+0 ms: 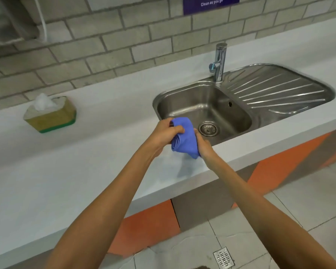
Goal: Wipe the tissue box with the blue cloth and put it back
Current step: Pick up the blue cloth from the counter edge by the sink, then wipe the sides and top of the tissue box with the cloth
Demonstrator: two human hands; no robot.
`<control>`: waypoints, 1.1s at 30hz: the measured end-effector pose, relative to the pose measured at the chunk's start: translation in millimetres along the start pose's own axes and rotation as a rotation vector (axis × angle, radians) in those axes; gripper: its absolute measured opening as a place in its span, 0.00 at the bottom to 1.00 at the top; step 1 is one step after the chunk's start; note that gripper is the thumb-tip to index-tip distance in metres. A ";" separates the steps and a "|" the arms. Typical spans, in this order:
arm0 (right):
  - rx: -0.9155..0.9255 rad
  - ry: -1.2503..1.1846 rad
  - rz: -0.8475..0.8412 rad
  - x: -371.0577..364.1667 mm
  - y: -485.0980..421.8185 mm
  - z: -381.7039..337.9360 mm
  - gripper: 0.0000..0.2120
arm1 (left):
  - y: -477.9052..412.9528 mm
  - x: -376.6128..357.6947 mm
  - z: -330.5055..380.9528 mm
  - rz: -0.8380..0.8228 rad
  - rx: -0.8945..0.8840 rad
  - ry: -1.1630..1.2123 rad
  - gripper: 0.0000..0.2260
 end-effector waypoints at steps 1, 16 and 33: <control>-0.057 -0.150 -0.067 -13.0 2.3 -2.2 0.20 | 4.9 7.2 10.5 0.019 -0.034 -0.027 0.14; -0.160 -0.286 -0.738 -219.2 31.4 -29.9 0.17 | 48.8 212.8 -70.6 0.417 -0.003 -0.018 0.10; 0.135 0.266 -0.756 -465.1 21.8 -76.5 0.21 | 44.7 414.9 -170.8 0.026 -0.039 1.098 0.21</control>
Point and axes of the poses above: each hand's wrist, its own y-axis away from the middle knuckle, its own x-axis out of the back of the hand, z = x × y, the point moved 3 cm from there along -y, towards the middle knuckle, and after that the axes turned 4 degrees about x, right-handed, at the moved point
